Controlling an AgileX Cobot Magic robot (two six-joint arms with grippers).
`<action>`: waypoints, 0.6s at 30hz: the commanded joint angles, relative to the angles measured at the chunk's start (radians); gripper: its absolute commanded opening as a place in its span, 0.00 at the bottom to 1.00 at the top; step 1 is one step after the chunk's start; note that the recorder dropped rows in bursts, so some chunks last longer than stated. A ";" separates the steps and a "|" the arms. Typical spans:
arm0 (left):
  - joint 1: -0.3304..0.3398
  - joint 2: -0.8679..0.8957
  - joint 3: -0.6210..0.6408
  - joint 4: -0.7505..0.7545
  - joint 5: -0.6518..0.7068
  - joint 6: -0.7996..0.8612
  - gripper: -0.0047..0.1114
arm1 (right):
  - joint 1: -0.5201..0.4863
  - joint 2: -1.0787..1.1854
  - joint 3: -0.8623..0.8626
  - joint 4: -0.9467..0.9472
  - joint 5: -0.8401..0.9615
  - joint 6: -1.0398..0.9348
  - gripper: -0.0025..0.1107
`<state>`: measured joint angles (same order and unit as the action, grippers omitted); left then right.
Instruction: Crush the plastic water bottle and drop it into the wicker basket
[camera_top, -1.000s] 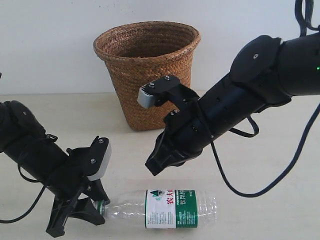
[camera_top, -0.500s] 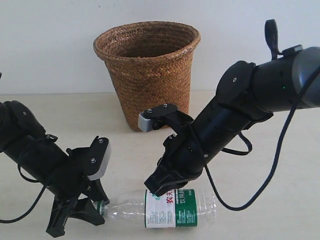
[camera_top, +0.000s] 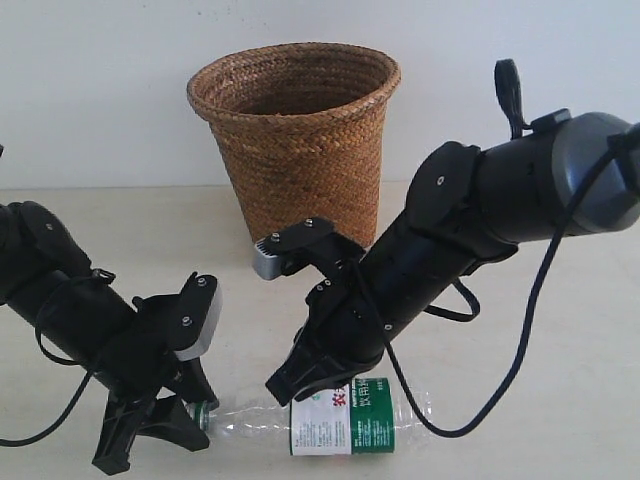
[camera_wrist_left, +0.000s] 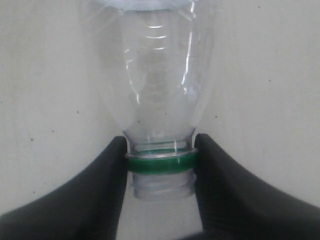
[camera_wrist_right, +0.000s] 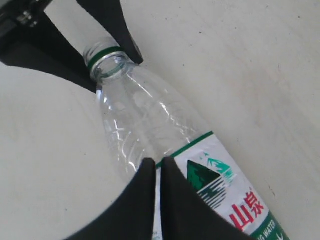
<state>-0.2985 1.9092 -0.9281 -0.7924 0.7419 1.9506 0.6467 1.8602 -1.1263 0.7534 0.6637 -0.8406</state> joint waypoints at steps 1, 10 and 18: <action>-0.005 0.003 -0.004 0.001 0.013 -0.014 0.08 | 0.001 0.037 -0.004 -0.019 -0.008 -0.003 0.02; -0.005 0.003 -0.004 0.001 0.013 -0.014 0.08 | 0.001 0.117 -0.004 -0.103 -0.001 0.047 0.02; -0.005 0.003 -0.004 0.001 0.013 -0.017 0.08 | 0.001 0.199 -0.101 -0.356 0.153 0.292 0.02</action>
<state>-0.2985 1.9145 -0.9281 -0.7864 0.7419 1.9451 0.6490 1.9842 -1.2137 0.5855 0.7406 -0.6266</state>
